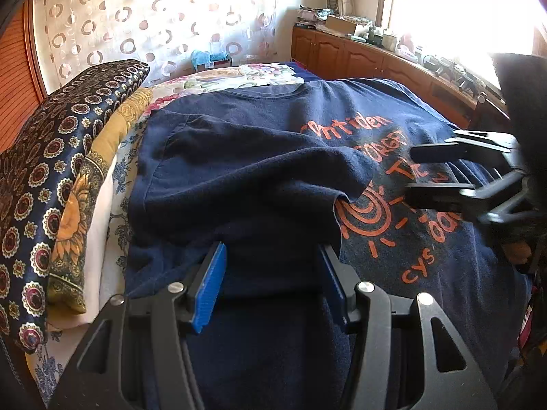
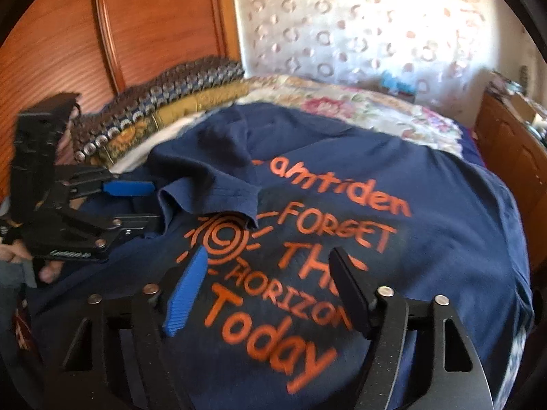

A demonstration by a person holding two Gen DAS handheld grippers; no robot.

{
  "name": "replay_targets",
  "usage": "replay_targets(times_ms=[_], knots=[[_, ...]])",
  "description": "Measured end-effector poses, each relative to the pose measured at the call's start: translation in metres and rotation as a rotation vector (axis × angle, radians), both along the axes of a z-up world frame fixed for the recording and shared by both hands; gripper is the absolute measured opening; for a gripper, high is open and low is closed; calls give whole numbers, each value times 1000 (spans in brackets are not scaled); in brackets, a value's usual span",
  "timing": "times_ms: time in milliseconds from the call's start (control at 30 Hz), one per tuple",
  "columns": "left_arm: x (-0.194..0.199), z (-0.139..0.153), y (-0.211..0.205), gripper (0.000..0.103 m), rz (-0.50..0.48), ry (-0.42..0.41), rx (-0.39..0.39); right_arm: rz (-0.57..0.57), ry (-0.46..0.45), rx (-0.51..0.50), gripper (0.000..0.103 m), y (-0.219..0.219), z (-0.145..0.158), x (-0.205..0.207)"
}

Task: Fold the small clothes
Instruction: 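Move the right gripper to the shirt's opposite side and grasp it, then fold the held side inward toward the print, open right gripper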

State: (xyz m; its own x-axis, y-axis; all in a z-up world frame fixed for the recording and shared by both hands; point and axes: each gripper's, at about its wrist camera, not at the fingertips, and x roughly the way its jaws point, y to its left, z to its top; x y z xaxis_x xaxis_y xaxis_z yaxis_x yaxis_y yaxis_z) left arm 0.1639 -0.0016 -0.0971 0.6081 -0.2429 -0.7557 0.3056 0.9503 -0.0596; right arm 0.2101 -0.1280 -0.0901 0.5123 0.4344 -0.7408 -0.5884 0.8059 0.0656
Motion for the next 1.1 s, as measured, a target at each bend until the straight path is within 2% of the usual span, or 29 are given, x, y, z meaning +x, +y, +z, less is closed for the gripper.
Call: replay_targets(times_ms=[67,200,367,433,500,567,733,900,1000,1100], knots=[[-1,0,1,54,0,-1,-1,8,18,-14,58,9,-7,10],[0,0,0,54,1,0,-6,34,29,-19,47,22,-13,22],[-2,1,-1,54,4,-3,-2,25,11,-32,14,29,-14,33],[-2,1,0,54,10,-3,-8,13,-22,-40,4,28,-11,31],[-2,1,0,54,14,-4,-8,-49,-100,-72,3,22,-4,28],[-2,1,0,54,14,-4,-5,-115,-133,-77,2,12,2,30],[-2,1,-1,54,14,-3,-5,-170,-109,-61,2,-6,0,36],[-3,1,-1,54,14,-2,-4,-139,-68,-9,3,-12,-2,34],[-3,1,-2,54,14,-2,-4,-130,-72,-26,12,-9,-2,28],[-3,2,-1,54,13,-6,-5,-137,-82,1,23,-19,6,21]])
